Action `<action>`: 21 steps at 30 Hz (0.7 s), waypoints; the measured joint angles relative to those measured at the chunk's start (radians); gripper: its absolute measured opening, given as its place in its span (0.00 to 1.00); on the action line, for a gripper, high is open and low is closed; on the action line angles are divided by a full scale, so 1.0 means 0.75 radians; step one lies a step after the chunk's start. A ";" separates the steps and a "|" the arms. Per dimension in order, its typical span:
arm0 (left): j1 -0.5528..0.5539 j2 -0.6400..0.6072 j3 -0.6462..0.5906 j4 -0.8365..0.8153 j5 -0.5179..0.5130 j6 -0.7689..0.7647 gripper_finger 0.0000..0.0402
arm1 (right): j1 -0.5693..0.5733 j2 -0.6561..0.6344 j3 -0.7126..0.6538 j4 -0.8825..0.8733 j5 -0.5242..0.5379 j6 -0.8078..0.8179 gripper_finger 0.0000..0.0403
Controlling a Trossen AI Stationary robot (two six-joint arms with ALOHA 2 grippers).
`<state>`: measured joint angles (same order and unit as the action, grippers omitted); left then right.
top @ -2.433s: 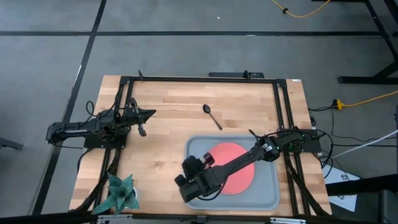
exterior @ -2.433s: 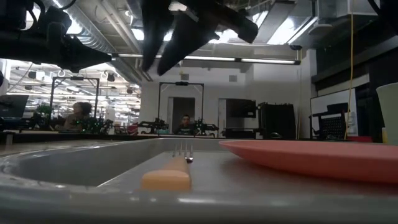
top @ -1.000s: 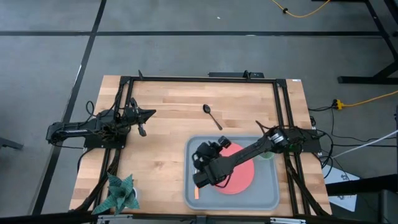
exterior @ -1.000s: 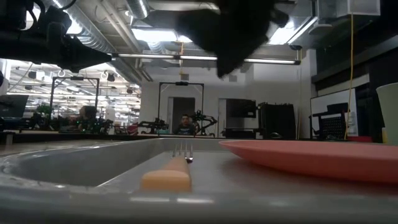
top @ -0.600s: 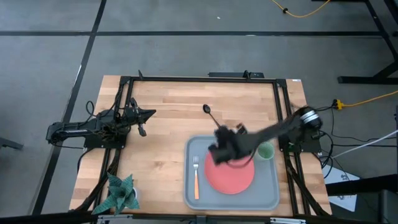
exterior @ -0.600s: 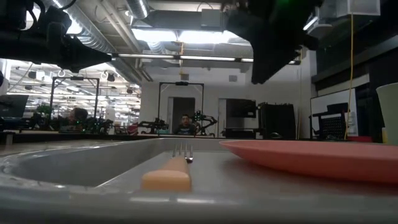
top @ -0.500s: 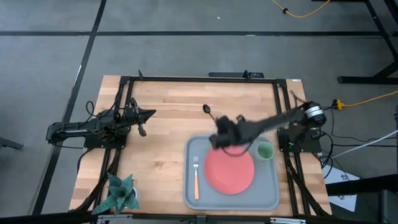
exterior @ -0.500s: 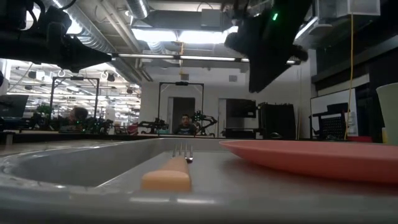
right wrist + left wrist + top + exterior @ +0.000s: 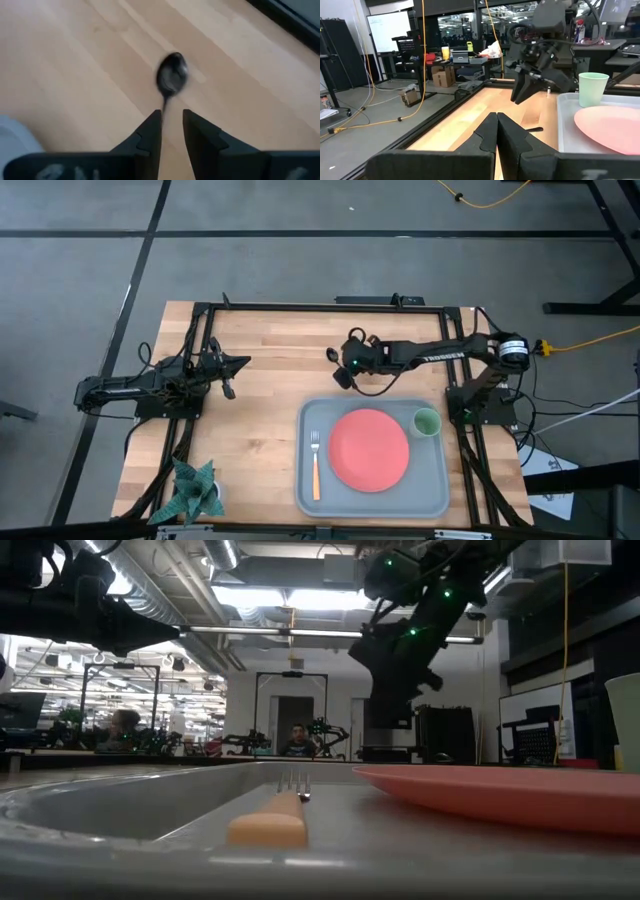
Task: Pick and place plate/cup/fork/spoon on tray
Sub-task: Put the spoon on the right side of the pink plate on the light blue tray
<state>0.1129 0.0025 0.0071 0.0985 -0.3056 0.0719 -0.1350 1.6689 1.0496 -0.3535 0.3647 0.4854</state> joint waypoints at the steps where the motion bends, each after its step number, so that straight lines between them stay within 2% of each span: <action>1: 0.000 0.001 0.000 -0.001 0.000 0.000 0.00 | 0.000 0.000 0.008 0.001 -0.009 -0.034 0.21; 10: 0.000 0.001 0.000 0.000 0.000 0.000 0.00 | 0.001 0.164 0.109 -0.047 -0.040 -0.013 0.21; 21: 0.000 0.001 0.000 0.000 0.000 0.000 0.00 | -0.006 0.208 0.102 -0.108 -0.030 0.110 0.39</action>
<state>0.1131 0.0029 0.0071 0.0986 -0.3054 0.0719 -0.1394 1.8252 1.1260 -0.4343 0.3424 0.5682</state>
